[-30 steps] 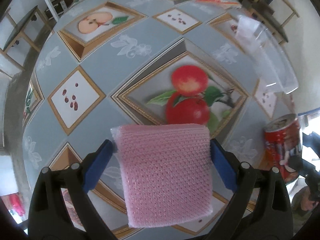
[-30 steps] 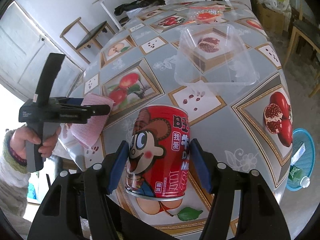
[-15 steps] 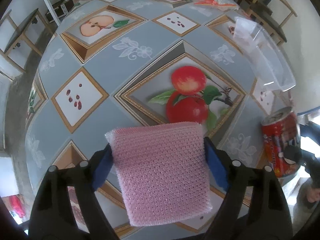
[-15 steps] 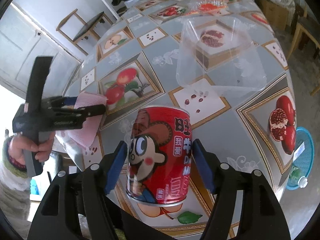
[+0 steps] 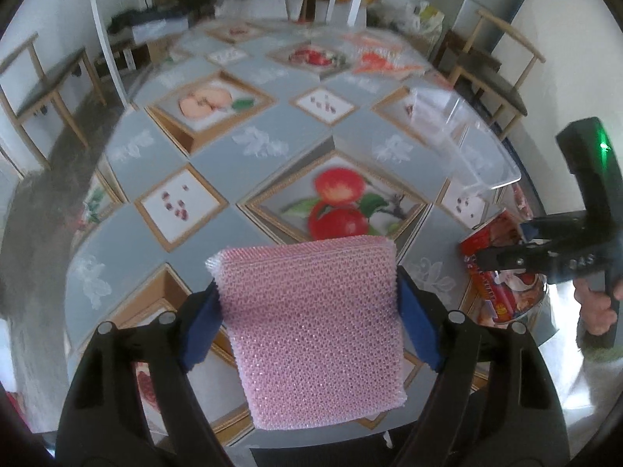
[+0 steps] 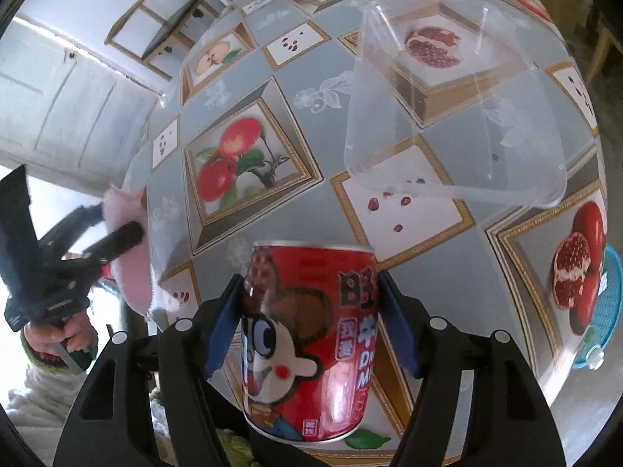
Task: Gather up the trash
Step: 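Lift the pink sponge with the left tool while the right tool lifts the red can, then carry the sponge and the can to the blue wastebasket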
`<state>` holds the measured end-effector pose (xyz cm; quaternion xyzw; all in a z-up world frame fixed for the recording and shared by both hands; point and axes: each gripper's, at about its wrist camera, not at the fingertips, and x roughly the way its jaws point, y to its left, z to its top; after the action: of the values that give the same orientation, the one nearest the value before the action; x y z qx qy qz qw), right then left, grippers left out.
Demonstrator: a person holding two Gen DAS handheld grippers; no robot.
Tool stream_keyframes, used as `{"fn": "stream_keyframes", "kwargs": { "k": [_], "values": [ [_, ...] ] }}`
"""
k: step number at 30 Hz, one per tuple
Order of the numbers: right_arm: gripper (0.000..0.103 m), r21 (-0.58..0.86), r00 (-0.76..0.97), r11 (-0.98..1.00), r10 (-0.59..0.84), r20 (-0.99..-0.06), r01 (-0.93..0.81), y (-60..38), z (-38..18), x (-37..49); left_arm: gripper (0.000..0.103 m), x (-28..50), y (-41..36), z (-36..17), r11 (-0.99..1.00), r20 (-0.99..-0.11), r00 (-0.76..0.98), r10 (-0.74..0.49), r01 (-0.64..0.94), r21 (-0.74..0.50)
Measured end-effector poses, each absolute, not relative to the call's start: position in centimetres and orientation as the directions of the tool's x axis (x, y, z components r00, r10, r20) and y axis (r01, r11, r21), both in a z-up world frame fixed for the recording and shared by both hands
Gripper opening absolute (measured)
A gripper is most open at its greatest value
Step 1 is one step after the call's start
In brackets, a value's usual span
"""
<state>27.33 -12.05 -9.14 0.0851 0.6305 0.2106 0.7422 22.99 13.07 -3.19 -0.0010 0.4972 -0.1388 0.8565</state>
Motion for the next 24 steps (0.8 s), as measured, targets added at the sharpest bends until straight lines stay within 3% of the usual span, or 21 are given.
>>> {"fn": "stream_keyframes", "kwargs": {
  "k": [11, 24],
  "values": [
    [0.065, 0.306, 0.239, 0.922, 0.361, -0.902, -0.237, -12.2, -7.3, 25.8, 0.077, 20.5, 13.2, -1.2, 0.968, -0.758, 0.603, -0.246, 0.192, -0.162],
    [0.064, 0.365, 0.432, 0.918, 0.394, -0.811, -0.152, -15.6, -3.8, 23.8, 0.077, 17.8, 11.2, 0.5, 0.948, -0.624, 0.724, -0.294, 0.136, -0.289]
  ]
}}
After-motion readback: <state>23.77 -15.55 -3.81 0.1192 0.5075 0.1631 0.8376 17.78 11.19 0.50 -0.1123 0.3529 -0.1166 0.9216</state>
